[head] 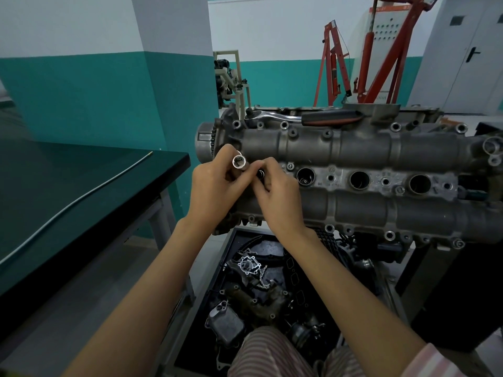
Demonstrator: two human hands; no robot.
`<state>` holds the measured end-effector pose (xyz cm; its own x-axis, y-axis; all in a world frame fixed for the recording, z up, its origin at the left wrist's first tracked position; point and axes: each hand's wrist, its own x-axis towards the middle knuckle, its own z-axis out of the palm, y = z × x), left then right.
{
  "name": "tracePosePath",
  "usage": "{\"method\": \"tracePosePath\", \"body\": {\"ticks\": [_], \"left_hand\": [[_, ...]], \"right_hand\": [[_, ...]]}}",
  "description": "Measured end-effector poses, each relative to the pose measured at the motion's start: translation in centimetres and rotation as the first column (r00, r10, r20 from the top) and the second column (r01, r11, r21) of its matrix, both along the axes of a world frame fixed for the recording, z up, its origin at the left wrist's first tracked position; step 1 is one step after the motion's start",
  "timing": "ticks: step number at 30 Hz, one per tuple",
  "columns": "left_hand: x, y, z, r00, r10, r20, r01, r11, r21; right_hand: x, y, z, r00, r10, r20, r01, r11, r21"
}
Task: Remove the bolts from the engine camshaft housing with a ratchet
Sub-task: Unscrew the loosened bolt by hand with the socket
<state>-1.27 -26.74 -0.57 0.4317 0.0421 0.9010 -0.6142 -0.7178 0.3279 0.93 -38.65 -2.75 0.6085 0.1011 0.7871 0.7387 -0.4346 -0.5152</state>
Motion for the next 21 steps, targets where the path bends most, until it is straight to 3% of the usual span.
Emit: {"method": "tracePosePath", "body": {"ticks": [4, 9, 13, 17, 21], "left_hand": [[-0.2, 0.1, 0.1, 0.999, -0.035, 0.001, 0.035, 0.999, 0.028], [-0.4, 0.9, 0.8, 0.997, -0.079, -0.019, 0.081, 0.981, 0.176], [-0.9, 1.3, 1.2, 0.982, -0.126, -0.139, 0.143, 0.983, 0.114], [-0.8, 1.0, 1.3, 0.985, -0.106, -0.133, 0.113, 0.992, 0.049], [-0.5, 0.4, 1.0, 0.996, -0.014, -0.091, 0.019, 0.998, 0.055]], "right_hand": [[0.0, 0.0, -0.2, 1.000, 0.021, 0.005, -0.021, 1.000, 0.001], [-0.3, 0.0, 0.2, 0.997, 0.061, 0.038, -0.059, 0.997, -0.044], [-0.3, 0.1, 0.2, 0.999, 0.026, 0.034, -0.025, 0.998, -0.052], [-0.1, 0.2, 0.2, 0.997, -0.025, -0.067, 0.024, 1.000, -0.018], [0.3, 0.4, 0.7, 0.994, -0.041, -0.098, 0.032, 0.995, -0.093]]}}
